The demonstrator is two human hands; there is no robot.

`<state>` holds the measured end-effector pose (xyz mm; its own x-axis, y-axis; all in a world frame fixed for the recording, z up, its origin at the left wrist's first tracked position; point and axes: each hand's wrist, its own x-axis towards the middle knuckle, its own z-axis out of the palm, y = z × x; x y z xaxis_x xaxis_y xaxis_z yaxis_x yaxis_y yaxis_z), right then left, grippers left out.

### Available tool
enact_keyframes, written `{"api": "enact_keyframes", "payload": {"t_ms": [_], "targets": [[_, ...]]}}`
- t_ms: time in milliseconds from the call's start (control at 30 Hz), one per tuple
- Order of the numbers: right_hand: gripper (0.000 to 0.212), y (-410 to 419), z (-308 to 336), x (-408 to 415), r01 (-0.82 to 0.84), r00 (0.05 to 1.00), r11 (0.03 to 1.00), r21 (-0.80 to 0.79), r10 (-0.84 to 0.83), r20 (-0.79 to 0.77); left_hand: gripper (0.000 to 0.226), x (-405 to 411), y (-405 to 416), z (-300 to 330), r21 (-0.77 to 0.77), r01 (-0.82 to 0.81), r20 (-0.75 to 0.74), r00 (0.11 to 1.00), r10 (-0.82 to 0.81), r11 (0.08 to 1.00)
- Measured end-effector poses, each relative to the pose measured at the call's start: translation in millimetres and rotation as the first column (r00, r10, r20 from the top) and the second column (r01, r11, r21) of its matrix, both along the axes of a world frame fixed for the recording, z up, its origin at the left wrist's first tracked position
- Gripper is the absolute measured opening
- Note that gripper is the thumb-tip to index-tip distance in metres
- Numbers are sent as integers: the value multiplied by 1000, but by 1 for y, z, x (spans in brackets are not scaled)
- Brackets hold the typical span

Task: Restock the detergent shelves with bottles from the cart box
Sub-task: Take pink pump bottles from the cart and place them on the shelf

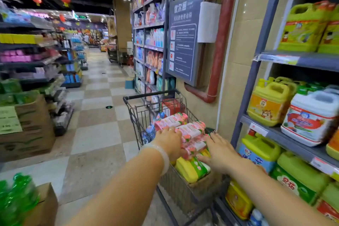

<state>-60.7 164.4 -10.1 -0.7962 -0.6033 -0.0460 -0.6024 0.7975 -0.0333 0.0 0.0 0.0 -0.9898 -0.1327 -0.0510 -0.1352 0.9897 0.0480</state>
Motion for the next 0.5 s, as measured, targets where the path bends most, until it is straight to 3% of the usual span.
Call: {"api": "enact_keyframes", "payload": {"t_ms": [267,500], "targets": [[86,-45,-56,-115,22,995,999,45,-27,98,75,-112,-60,-40,5,25,112,993,-26,1000],[67,-79,-100,-218,103,970,994,46,-111,216,71,-220,-99,-67,31,22,215,976,-28,999]]}}
